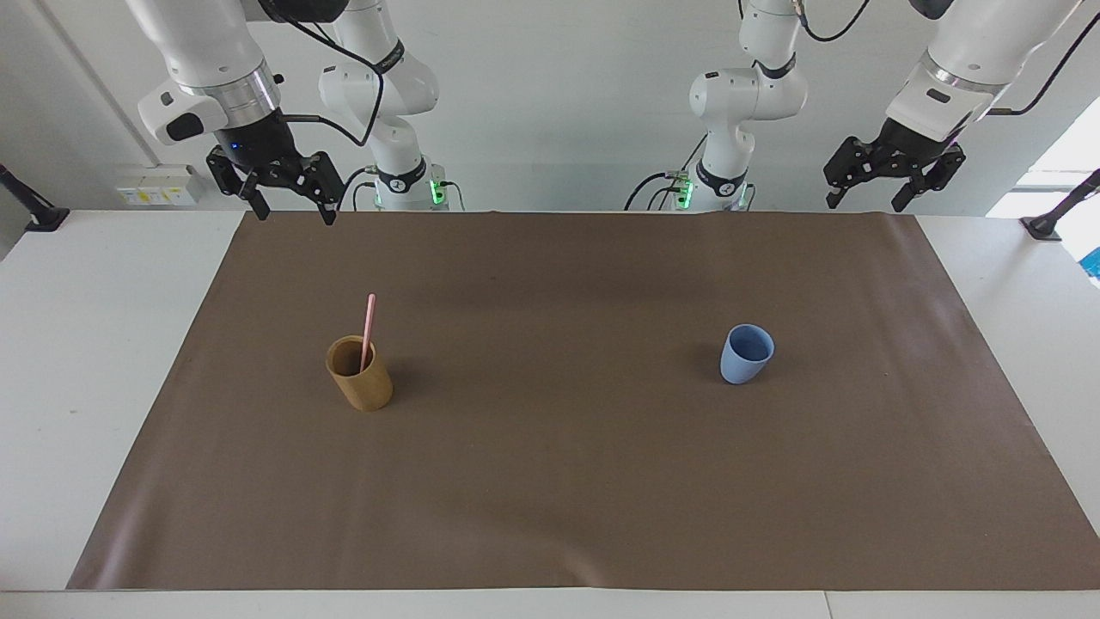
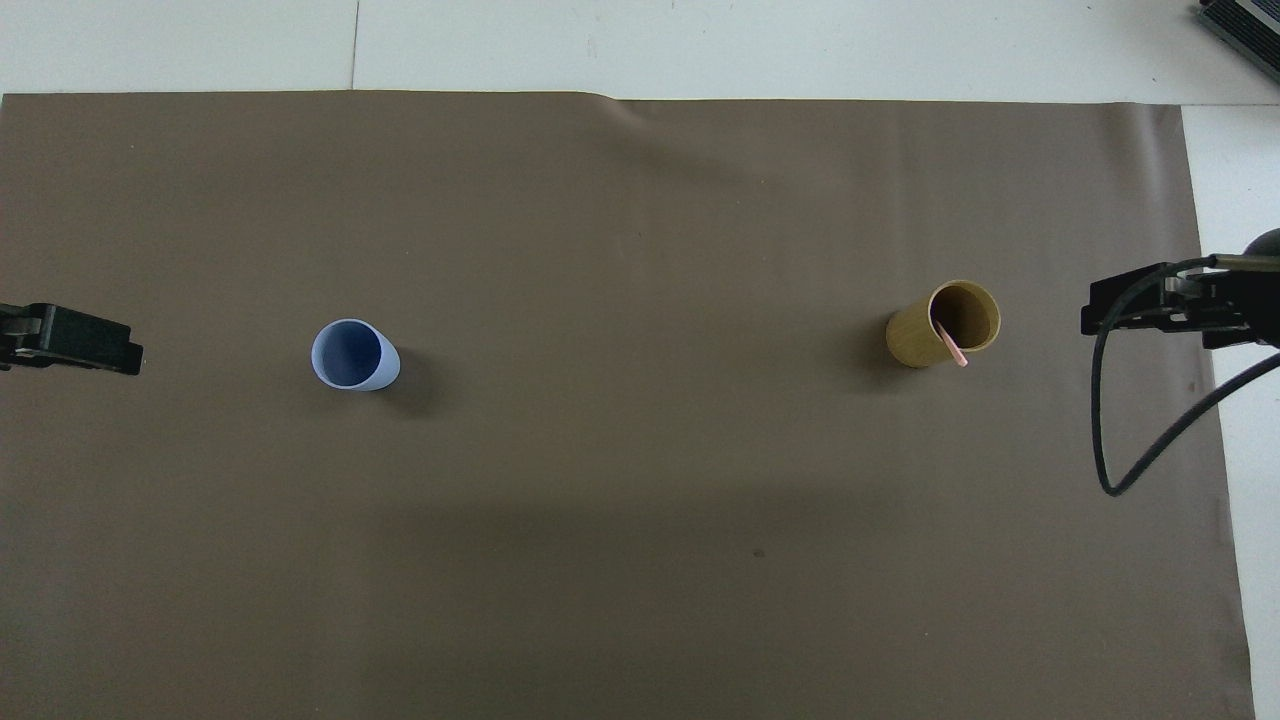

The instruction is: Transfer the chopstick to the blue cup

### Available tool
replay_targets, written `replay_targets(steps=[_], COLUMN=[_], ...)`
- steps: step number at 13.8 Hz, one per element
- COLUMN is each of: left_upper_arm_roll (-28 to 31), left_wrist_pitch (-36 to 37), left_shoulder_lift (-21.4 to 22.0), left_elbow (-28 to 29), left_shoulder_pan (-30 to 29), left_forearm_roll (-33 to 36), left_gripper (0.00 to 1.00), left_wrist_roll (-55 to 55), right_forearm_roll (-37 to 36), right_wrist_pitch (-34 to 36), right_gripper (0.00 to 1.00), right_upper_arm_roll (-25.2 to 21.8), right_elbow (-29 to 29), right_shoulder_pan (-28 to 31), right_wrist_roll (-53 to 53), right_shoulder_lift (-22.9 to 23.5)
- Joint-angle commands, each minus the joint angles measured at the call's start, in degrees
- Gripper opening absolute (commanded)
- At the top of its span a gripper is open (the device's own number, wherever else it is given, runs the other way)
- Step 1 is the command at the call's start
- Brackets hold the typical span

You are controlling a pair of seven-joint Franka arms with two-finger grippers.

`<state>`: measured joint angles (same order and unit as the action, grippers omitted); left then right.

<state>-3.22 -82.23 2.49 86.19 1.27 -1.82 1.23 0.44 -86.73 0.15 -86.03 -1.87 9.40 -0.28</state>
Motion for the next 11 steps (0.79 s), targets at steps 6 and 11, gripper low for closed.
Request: replay_targets(steps=[6, 11], left_upper_arm_roll=[-0.20, -0.12], left_wrist_pitch=[-1.17, -17.39], left_shoulder_lift=[1.64, -0.98], left_elbow=[2.31, 10.65], left_shoulder_pan=[-0.22, -0.39], left_forearm_roll=[-0.90, -0.90], left_gripper=[1.00, 1.00], left_wrist_roll=[0.09, -2.27], right_forearm_roll=[-0.18, -0.26], right_wrist_pitch=[0.69, 0.69], right_gripper=[1.00, 1.00], right_upper_arm_roll=[0.20, 0.20], right_elbow=[-0.01, -0.36], right_shoulder_pan=[0.29, 0.37], right_wrist_roll=[0.80, 0.80], right_shoulder_lift=[-0.43, -0.43])
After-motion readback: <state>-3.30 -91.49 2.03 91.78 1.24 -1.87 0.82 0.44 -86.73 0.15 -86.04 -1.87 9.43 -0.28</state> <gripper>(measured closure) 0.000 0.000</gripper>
